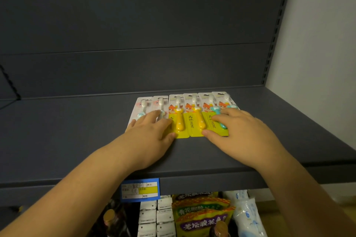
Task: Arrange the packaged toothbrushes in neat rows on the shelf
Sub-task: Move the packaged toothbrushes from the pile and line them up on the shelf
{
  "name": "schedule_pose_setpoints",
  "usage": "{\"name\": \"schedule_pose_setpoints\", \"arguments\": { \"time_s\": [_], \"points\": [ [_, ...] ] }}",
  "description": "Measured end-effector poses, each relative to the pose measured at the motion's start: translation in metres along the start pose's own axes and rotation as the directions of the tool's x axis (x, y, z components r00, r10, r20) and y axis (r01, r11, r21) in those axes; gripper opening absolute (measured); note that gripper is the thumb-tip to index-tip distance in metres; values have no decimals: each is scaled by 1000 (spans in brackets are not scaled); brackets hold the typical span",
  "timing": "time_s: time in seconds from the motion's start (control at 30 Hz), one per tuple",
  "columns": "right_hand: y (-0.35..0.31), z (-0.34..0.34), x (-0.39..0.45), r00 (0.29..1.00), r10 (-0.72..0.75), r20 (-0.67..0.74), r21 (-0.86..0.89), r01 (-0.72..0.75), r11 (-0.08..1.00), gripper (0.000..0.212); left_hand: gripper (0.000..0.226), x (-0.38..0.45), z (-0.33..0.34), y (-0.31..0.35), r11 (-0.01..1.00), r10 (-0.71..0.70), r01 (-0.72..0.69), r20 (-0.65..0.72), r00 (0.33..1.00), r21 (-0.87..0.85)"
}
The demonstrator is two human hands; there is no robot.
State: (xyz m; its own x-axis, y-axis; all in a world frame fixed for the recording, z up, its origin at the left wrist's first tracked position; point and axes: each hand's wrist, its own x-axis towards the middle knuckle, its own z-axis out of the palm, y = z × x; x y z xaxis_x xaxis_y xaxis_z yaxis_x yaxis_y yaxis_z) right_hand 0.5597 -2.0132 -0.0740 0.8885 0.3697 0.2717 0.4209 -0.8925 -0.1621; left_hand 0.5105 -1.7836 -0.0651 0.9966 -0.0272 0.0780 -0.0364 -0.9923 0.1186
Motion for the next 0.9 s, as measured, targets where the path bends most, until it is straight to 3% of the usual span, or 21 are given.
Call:
{"name": "schedule_pose_setpoints", "arguments": {
  "time_s": [0.13,0.33,0.57,0.9],
  "points": [
    [1,-1,-4,997,-24,-79,15,25,1000,67,57,-5,-2,-4,1000,2,-1,-83,997,1],
    [-32,-8,-11,974,-108,-197,116,133,984,54,55,-25,-15,-24,997,-2,-15,-214,977,-76],
    [-135,-2,5,946,-199,-257,166,246,955,35,54,-66,-33,-87,992,-116,86,-400,909,-91],
    [-322,27,12,864,-448,-230,193,492,849,42,61,-183,-54,-235,924,-346,381,-403,847,8]
  ]
}}
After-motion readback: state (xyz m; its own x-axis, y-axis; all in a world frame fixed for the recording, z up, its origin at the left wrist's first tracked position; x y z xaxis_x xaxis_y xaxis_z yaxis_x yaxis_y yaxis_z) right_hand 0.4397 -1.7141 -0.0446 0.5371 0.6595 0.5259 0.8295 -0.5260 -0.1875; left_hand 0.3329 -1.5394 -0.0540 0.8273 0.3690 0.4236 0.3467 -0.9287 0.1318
